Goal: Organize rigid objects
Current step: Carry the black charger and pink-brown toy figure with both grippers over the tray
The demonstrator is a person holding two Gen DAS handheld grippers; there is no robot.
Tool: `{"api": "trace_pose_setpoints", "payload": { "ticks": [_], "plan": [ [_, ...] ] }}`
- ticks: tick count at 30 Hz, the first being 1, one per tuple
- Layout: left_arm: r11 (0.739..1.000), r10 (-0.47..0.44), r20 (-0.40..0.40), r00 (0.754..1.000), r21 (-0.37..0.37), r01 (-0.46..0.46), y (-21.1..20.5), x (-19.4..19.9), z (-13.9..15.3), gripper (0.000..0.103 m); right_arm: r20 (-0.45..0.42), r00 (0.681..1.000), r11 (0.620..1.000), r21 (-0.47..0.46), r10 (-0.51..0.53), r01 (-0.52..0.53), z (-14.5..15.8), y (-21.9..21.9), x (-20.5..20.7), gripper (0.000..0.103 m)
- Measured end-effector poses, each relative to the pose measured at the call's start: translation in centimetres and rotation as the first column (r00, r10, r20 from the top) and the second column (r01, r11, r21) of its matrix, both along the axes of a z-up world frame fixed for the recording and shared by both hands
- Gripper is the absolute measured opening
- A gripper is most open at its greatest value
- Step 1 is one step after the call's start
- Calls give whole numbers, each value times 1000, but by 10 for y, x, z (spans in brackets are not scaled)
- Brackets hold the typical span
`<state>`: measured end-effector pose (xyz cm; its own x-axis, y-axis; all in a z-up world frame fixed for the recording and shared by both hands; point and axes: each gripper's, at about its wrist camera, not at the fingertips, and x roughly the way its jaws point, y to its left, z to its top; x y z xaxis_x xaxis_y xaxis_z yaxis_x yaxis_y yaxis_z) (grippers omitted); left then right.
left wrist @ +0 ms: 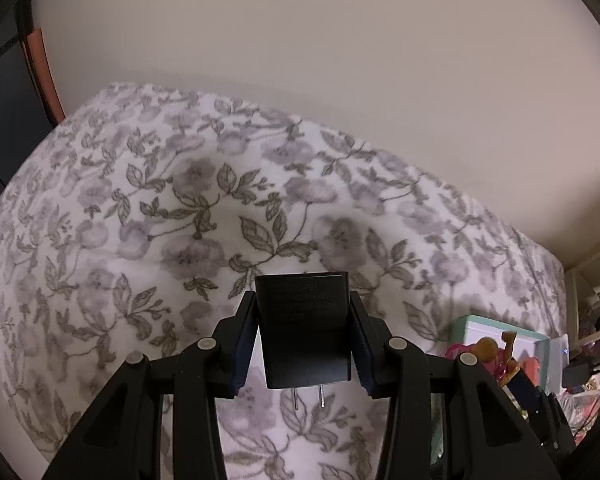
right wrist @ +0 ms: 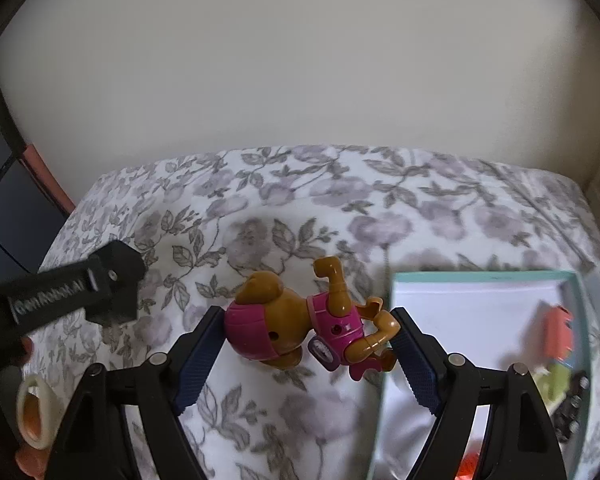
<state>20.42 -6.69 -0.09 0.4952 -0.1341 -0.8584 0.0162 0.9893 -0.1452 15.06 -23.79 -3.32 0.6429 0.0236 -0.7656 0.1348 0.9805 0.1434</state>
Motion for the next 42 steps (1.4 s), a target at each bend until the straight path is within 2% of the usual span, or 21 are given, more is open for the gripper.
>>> {"api": "trace_pose_setpoints", "payload": {
  "ticks": [9, 15, 20, 26, 36, 42],
  "plan": [
    [997, -76, 106, 991, -9, 77, -22, -48, 48, 45, 39, 994, 994, 12, -105, 104, 32, -28, -49, 84],
    [991, -128, 142, 982, -20, 132, -34, -78, 55, 45, 57, 984, 985, 25, -171, 169, 50, -49, -81, 84],
    [981, -188, 144, 972, -23, 193, -53, -104, 49, 45, 63, 969, 971, 36, -237, 235, 59, -72, -111, 84],
    [958, -283, 143, 948, -7, 287, -84, -135, 40, 45, 3, 955, 952, 77, -298, 297, 47, -101, -142, 84],
    [921, -388, 78, 918, 23, 388, -125, -168, 8, 45, -81, 913, 914, 40, -399, 403, 25, -137, -180, 84],
    [901, -433, 13, 901, 44, 432, -143, -175, -18, 45, -127, 898, 903, 39, -420, 428, 11, -150, -185, 84]
  ]
}}
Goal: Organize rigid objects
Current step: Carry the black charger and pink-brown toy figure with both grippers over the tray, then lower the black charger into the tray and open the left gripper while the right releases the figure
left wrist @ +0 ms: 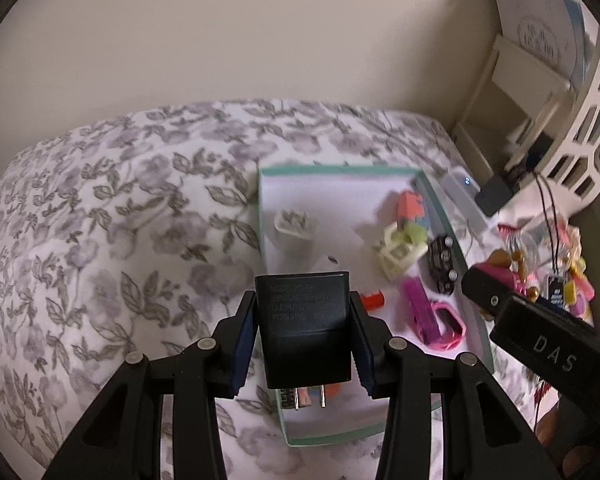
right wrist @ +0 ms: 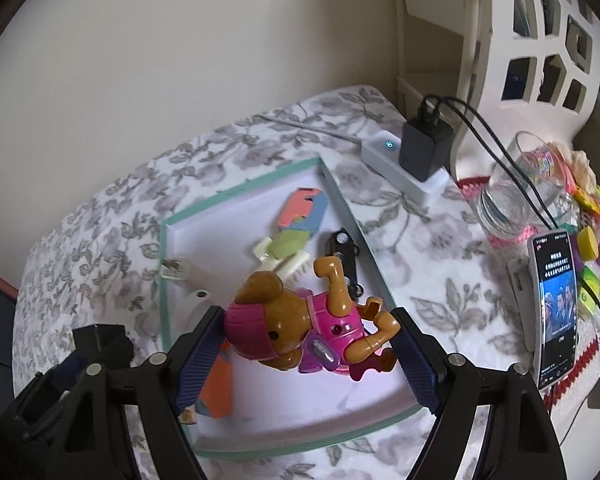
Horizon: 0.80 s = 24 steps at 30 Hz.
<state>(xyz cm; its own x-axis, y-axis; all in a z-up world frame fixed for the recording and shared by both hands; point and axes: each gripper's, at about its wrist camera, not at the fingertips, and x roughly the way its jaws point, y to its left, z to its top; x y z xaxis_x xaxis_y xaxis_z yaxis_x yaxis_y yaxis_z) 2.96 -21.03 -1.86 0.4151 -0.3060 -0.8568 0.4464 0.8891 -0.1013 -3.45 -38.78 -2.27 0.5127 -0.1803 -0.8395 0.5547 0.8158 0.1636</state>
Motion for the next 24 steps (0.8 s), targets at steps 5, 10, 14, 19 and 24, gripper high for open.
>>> {"api": "trace_pose_setpoints", "payload": {
  "ticks": [5, 10, 14, 19, 24],
  "plan": [
    [999, -15, -82, 996, 40, 19, -11, 0, -30, 45, -51, 999, 999, 36, 5, -3, -24, -4, 6, 84],
    [995, -32, -101, 994, 89, 41, -21, -4, -46, 45, -75, 997, 998, 56, 6, -1, -37, -6, 7, 84],
    [991, -59, -99, 993, 117, 70, -30, -9, -51, 45, -89, 996, 998, 65, 12, -7, -45, -5, 10, 84],
    [986, -73, -97, 993, 142, 86, -36, -11, -56, 45, -108, 994, 998, 67, 25, -18, -53, -3, 13, 84],
    [983, -72, -109, 991, 163, 89, -38, -10, -63, 45, -123, 992, 998, 57, 40, -33, -58, 2, 16, 84]
  ]
}}
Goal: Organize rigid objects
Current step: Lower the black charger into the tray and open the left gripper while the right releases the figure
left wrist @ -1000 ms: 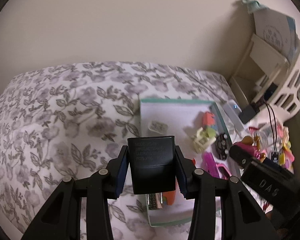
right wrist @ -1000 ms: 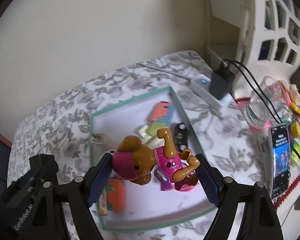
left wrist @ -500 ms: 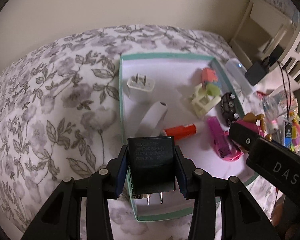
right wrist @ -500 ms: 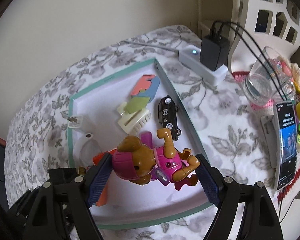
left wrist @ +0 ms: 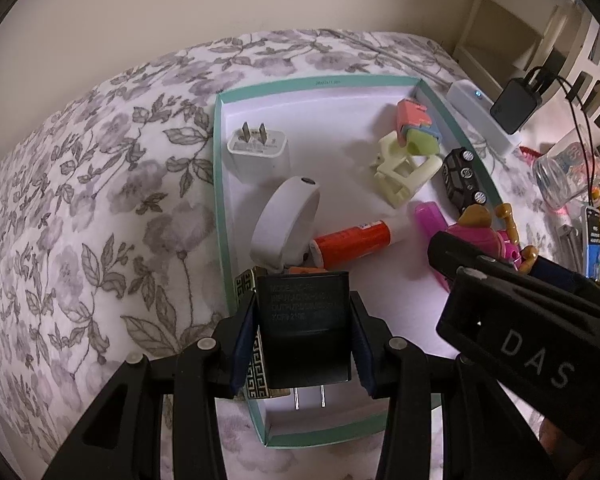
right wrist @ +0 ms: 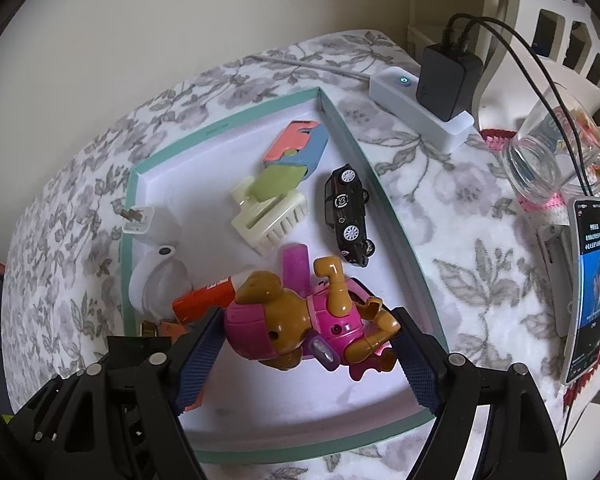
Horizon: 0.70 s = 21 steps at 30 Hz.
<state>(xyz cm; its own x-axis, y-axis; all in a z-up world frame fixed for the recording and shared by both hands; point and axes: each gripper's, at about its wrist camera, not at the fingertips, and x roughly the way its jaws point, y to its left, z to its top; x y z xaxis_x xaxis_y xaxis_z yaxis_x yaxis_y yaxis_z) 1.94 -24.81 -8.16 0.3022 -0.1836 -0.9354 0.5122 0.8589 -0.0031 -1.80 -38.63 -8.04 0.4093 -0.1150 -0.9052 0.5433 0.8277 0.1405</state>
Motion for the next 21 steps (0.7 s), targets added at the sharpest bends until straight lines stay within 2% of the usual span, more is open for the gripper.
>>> {"api": "trace_pose_setpoints", "payload": {
  "ticks": [12, 17, 19, 21],
  "plan": [
    [999, -18, 6, 1000, 27, 18, -6, -2, -5, 46, -41, 999, 1000, 16, 24, -24, -15, 3, 5, 85],
    [1000, -11, 8, 1000, 25, 11, -4, -2, -3, 53, -43, 999, 1000, 12, 23, -23, -15, 3, 6, 85],
    [1000, -9, 11, 1000, 22, 8, -3, -1, -2, 62, -43, 999, 1000, 6, 21, -21, -14, 3, 5, 85],
    [1000, -5, 16, 1000, 18, 5, -3, -1, 1, 62, -40, 999, 1000, 3, 18, -18, -13, 3, 5, 85]
  ]
}}
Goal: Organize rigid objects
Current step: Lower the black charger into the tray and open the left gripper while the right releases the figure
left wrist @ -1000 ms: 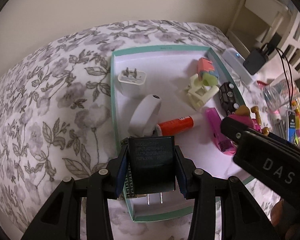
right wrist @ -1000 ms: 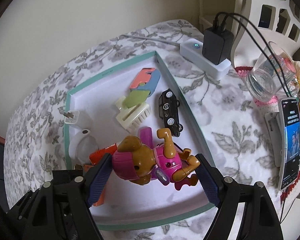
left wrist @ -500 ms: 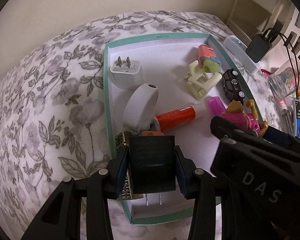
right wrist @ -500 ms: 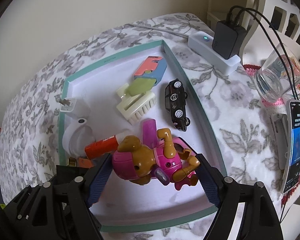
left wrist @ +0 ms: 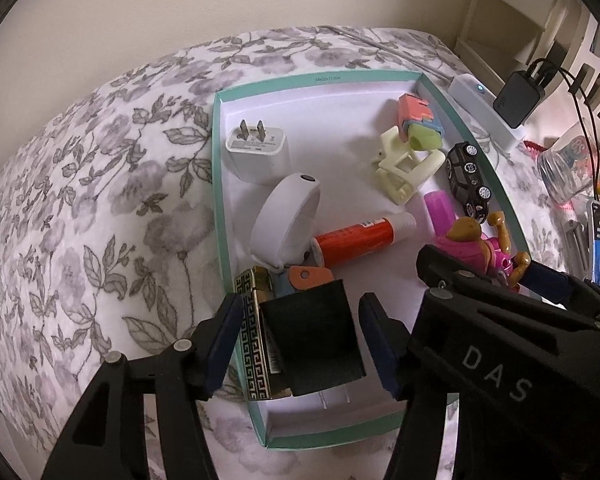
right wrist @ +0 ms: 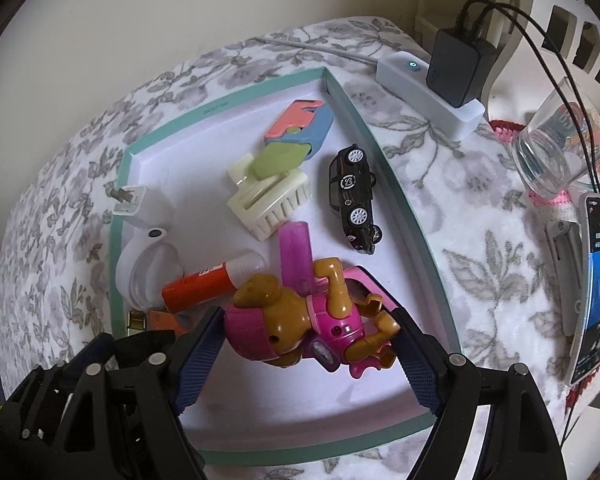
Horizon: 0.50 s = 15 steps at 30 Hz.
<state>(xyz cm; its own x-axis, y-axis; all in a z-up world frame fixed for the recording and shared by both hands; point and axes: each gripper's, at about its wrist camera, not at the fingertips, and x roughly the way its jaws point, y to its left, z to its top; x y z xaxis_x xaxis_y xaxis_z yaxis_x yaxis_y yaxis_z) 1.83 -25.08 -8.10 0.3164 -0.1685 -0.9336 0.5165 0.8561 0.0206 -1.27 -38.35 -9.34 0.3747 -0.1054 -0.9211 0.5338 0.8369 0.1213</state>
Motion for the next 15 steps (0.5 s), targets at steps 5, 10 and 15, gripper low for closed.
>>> {"api": "trace_pose_setpoints", "payload": {
  "ticks": [5, 10, 15],
  "plan": [
    [1000, 12, 21, 1000, -5, -12, 3, 1, 7, 63, 10, 1000, 1000, 0, -7, 7, 3, -2, -3, 86],
    [1000, 27, 24, 999, -10, -27, 8, 2, 12, 67, 23, 1000, 1000, -8, 1, 0, 7, 0, -3, 92],
    [999, 44, 21, 999, -2, -44, 15, 3, 14, 79, 27, 1000, 1000, -13, 6, -6, 9, 2, -3, 93]
  ]
}}
